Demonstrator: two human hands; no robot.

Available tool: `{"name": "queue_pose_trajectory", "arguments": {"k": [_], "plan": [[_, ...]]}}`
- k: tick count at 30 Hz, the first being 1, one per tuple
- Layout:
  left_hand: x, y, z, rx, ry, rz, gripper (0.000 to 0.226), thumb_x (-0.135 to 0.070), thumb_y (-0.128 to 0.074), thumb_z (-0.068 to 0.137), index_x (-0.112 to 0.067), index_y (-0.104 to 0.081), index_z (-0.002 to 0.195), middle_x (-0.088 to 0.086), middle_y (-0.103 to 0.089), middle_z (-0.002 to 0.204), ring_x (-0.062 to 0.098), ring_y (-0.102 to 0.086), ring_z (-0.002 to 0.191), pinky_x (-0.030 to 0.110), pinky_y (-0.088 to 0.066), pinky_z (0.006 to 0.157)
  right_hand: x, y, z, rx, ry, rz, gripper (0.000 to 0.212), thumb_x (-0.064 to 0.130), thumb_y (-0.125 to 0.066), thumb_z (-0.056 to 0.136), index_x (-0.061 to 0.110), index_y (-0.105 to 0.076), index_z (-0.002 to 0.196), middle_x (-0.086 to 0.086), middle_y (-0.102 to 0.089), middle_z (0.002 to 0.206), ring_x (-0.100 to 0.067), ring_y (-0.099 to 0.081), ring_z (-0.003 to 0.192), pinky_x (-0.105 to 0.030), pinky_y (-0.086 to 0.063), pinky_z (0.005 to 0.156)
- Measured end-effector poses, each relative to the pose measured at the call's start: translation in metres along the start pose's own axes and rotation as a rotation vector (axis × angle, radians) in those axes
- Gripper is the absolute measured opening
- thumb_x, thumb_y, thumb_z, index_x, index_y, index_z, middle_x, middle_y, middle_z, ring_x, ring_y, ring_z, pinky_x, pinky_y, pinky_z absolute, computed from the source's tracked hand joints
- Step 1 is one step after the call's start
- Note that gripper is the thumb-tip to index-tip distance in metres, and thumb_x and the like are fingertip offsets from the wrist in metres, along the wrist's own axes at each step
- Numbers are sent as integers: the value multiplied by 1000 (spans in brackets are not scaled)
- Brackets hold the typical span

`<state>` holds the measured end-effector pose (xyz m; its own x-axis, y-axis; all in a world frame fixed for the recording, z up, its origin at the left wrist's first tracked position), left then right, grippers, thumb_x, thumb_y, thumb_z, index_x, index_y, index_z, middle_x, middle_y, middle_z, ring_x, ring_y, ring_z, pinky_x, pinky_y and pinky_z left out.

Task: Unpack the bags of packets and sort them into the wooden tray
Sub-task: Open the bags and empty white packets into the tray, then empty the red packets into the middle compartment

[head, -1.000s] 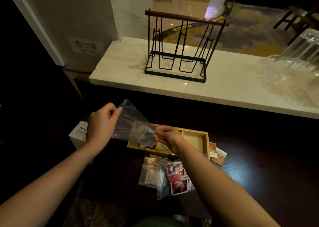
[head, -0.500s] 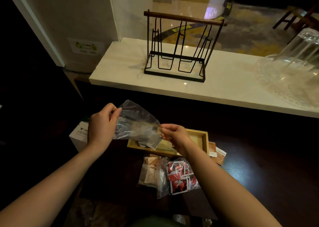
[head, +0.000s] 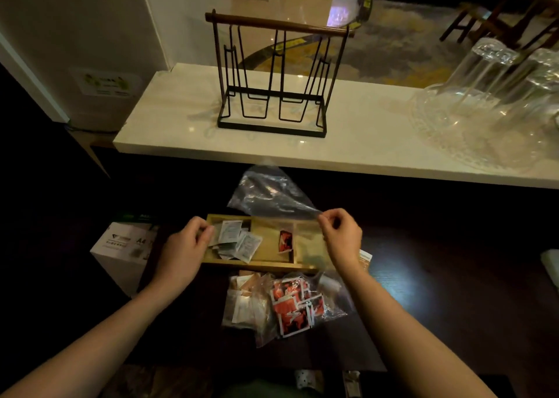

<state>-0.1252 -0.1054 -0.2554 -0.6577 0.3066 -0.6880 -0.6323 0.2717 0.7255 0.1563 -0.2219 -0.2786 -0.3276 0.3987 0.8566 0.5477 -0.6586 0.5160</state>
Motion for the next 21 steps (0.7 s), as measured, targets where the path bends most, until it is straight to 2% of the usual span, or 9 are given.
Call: {"name": "queue_pose_trajectory", "arguments": {"k": [2, 4, 6, 8, 10, 13, 15, 18, 21], "plan": [[-4, -25, -13, 202, 8, 74, 7, -31, -49, 94, -26, -54, 92, -6, -62, 78, 9, -59, 66, 32, -48, 56, -25, 24, 6, -125, -114, -8, 7, 17, -66, 83, 16, -62, 77, 2, -60, 71, -14, -55, 69, -26, -39, 65], [-8, -51, -29, 389, -7, 164, 12, -34, -49, 94, -26, -55, 99, -10, -60, 87, 4, -59, 74, 24, -50, 63, -61, 47, 7, -227, -298, 4, 7, 20, -64, 83, 15, -61, 79, -4, -63, 78, -21, -58, 77, -34, -47, 74], [-10, -70, -44, 505, -27, 227, 17, -42, -48, 93, -27, -53, 99, -11, -57, 95, 3, -57, 79, 21, -49, 67, -97, 65, 4, -304, -454, 26, 12, 26, -62, 81, 17, -58, 75, -9, -67, 81, -30, -63, 80, -44, -53, 79], [-10, -84, -58, 567, -40, 285, 18, -46, -46, 92, -31, -50, 101, -10, -55, 103, 3, -56, 86, 23, -50, 74, -134, 78, 3, -347, -552, 20, 9, 28, -58, 76, 23, -54, 70, -15, -69, 82, -38, -66, 80, -51, -55, 77], [-9, -96, -70, 589, -36, 281, 35, -46, -47, 92, -34, -44, 125, -9, -55, 120, 6, -57, 102, 26, -51, 83, -170, 83, 10, -359, -609, -24, 6, 25, -56, 74, 20, -55, 73, -18, -69, 83, -40, -66, 79, -53, -56, 76], [-12, -108, -80, 555, -19, 268, 60, -45, -49, 91, -41, -20, 143, -9, -51, 135, 10, -53, 118, 30, -50, 90, -156, 88, 6, -343, -609, -86, 5, 19, -58, 78, 14, -57, 80, -20, -69, 86, -40, -66, 82, -52, -56, 76], [-12, -114, -80, 527, 27, 264, 58, -41, -51, 91, -42, -23, 142, -7, -56, 127, 10, -58, 108, 27, -53, 83, -149, 86, 5, -313, -604, -107, 8, 19, -61, 80, 13, -57, 85, -18, -68, 87, -40, -66, 84, -51, -55, 77], [-5, -117, -73, 488, 125, 233, 36, -34, -49, 94, -38, -45, 129, -9, -64, 87, 2, -61, 73, 20, -51, 59, -148, 79, 4, -170, -606, -132, 29, 30, -71, 76, 16, -56, 95, -14, -67, 95, -38, -66, 85, -51, -56, 78], [2, -119, -67, 481, 216, 201, 11, -28, -50, 94, -31, -60, 98, -8, -64, 78, 3, -62, 68, 26, -56, 64, -133, 80, -6, -145, -543, -220, 47, 34, -70, 79, 13, -48, 115, -16, -65, 103, -39, -64, 91, -43, -52, 74]]}}
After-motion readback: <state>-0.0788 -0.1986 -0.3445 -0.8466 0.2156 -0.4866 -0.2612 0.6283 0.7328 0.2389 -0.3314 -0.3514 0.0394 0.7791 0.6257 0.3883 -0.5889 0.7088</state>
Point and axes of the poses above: each hand's wrist, its own z-axis towards the middle knuckle, its own y-axis out of the back of the hand, x = y × z, the point moved 4 cm from there along z, towards the middle knuckle
